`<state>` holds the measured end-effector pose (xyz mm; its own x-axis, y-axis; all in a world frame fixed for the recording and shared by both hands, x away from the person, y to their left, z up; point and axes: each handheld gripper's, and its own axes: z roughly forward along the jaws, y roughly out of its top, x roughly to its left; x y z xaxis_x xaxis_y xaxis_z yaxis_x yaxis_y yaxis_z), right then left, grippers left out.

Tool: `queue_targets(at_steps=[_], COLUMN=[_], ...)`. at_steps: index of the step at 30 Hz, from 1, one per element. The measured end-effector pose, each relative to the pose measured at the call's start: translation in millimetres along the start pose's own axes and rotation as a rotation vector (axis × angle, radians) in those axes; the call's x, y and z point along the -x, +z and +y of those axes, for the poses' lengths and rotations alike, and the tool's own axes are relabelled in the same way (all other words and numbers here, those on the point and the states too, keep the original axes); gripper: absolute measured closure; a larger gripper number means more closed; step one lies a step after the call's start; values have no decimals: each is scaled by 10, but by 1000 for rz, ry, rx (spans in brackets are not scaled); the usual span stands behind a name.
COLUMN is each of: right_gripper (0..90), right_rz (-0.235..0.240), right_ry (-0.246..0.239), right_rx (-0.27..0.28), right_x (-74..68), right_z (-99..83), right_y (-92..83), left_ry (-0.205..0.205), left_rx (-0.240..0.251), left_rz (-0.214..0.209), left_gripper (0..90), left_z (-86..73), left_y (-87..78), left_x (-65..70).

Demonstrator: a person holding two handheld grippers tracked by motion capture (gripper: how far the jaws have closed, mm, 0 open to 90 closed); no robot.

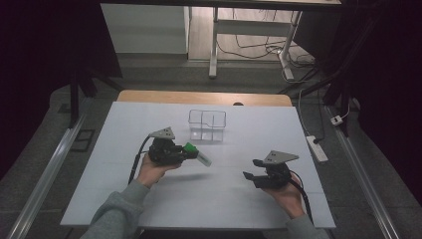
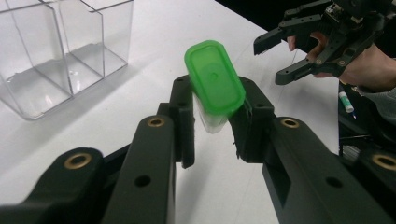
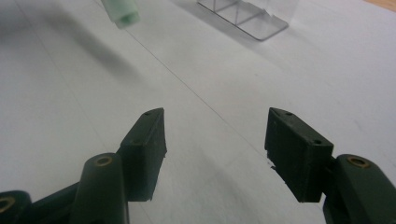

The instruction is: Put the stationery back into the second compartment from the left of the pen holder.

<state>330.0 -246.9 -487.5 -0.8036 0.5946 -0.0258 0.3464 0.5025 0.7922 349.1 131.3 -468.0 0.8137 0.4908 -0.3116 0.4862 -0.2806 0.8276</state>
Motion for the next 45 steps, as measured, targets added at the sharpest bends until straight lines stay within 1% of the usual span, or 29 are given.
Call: queue_targets(at_steps=[2,6,10,15,20,23,28,32,35,41,45], right_gripper=[373,372,368,368,368,368,367,365,364,363,363], right_rz=[-18,-24,-45,-51,-53,-52,-53,-53,-52,-57,-56], right_ry=[1,15,27,37,32,29,36,41,39,41,46], right_rx=[-10,-9,-18,-14,-27,-26,-21,-23,-26,-20,-17], right_x=[15,48,88,104,94,97,104,118,122,138,152], right_z=[-28,-80,-137,-165,-168,-171,-175,-181,-188,-185,-194], right_y=[-28,-72,-130,-148,-128,-128,-134,-131,-119,-131,-135], left_ry=[1,2,5,14,32,35,28,23,32,39,56], left_rx=[3,4,3,10,17,28,47,60,64,58,39], left_rz=[2,4,7,16,34,39,68,76,96,119,146], left_gripper=[711,711,711,712,711,711,711,711,711,711,711], left_z=[3,9,28,100,226,307,427,522,603,798,937], left_y=[-14,-31,-51,-105,-191,-253,-336,-382,-412,-425,-376], left_x=[-6,-14,-23,-34,-47,-75,-128,-171,-188,-244,-280])
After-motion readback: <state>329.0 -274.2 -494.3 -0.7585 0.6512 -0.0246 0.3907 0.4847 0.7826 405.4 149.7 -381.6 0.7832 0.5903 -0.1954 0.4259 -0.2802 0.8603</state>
